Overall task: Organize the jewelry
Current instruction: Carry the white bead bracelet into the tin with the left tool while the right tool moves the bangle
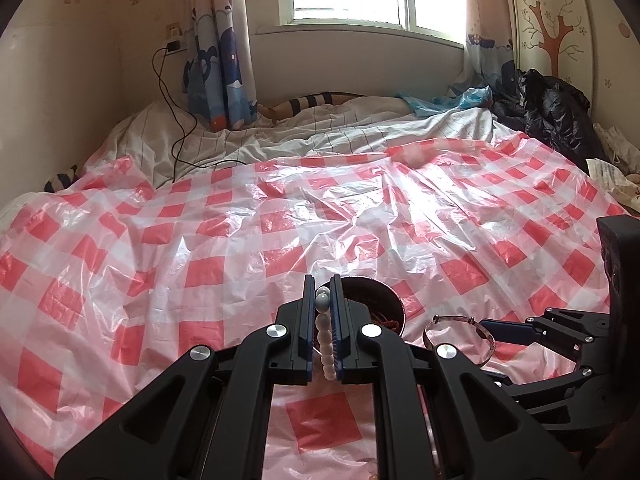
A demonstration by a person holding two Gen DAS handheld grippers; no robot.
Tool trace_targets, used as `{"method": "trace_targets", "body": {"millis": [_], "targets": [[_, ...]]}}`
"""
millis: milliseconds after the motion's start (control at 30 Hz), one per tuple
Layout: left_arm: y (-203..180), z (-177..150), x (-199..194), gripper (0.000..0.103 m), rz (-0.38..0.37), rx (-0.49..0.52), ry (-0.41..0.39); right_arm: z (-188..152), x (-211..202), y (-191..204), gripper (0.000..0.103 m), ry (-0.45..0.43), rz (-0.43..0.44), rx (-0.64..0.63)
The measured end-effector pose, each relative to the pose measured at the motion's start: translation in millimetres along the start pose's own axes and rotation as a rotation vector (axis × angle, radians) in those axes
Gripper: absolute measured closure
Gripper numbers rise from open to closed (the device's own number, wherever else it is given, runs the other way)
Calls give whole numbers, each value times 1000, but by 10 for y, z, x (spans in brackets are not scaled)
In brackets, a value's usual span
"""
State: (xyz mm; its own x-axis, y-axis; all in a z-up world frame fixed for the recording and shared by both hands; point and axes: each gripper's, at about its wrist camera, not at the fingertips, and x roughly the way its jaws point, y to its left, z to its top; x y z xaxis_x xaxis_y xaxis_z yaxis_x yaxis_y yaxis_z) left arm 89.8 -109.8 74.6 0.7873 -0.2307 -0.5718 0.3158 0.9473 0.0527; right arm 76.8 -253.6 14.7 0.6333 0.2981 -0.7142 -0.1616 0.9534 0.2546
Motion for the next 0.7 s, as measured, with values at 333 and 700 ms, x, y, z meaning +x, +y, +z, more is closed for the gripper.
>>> {"method": "trace_targets", "body": {"millis": [333, 700], "targets": [[105, 14, 550, 96, -52, -112, 90, 170, 120, -43, 41, -15, -46, -21], [701, -223, 719, 64, -141, -473, 170, 249, 305, 115, 41, 0, -78, -66]]}}
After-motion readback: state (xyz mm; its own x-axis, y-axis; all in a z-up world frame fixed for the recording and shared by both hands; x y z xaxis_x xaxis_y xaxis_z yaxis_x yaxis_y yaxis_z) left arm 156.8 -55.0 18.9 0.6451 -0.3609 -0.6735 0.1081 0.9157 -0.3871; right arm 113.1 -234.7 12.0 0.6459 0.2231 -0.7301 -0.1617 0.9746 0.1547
